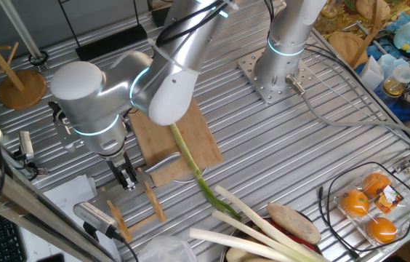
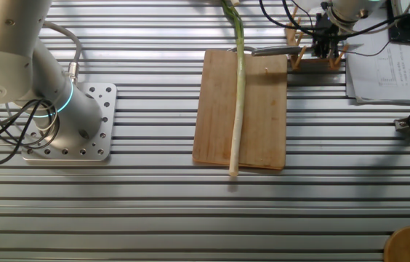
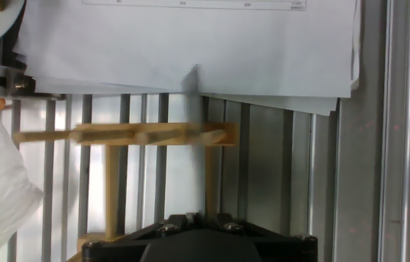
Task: Chop the scallions
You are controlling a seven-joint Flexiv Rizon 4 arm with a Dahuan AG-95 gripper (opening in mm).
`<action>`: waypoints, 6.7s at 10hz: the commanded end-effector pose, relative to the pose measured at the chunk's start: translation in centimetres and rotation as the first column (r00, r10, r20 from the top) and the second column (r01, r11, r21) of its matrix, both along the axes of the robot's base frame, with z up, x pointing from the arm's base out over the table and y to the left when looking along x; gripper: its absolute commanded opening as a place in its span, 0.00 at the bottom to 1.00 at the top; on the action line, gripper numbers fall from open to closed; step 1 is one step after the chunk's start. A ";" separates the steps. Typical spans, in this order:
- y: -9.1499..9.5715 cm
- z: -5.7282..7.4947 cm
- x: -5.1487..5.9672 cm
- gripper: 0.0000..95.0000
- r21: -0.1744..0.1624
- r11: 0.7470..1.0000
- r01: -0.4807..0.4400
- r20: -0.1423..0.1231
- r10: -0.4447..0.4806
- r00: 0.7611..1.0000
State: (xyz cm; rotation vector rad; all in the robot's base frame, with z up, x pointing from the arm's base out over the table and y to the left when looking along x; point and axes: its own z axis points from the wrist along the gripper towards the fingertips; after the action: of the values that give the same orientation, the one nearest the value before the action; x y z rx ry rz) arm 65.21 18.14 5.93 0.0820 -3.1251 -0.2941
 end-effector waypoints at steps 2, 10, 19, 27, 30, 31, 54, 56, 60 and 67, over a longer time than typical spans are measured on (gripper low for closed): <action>0.0 0.0 0.0 0.00 0.030 0.999 0.015 0.001 -0.015 1.000; 0.8 2.8 -0.7 0.00 -0.042 0.999 0.003 0.013 -0.003 1.000; -0.3 7.6 -2.3 0.00 -0.055 0.998 -0.035 0.012 0.036 0.999; -1.6 12.8 -6.5 0.00 -0.128 0.989 -0.074 0.002 0.075 0.997; -4.6 13.4 -9.6 0.00 -0.141 0.988 -0.065 0.001 0.066 0.998; -5.1 13.5 -10.2 0.00 -0.147 0.987 -0.064 0.001 0.065 0.998; -16.2 10.3 -15.2 0.00 -0.141 0.989 0.054 -0.022 -0.057 0.998; -16.2 10.3 -15.2 0.00 -0.116 0.990 0.075 -0.021 -0.078 0.997; -16.2 10.3 -15.2 0.00 -0.188 0.979 0.082 -0.023 -0.088 0.996; -17.1 8.5 -18.2 0.00 -0.279 0.956 0.096 -0.035 -0.110 0.993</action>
State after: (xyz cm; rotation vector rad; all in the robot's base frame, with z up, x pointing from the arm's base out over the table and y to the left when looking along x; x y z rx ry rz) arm 47.12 1.05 14.33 -0.0897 -3.0879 0.1381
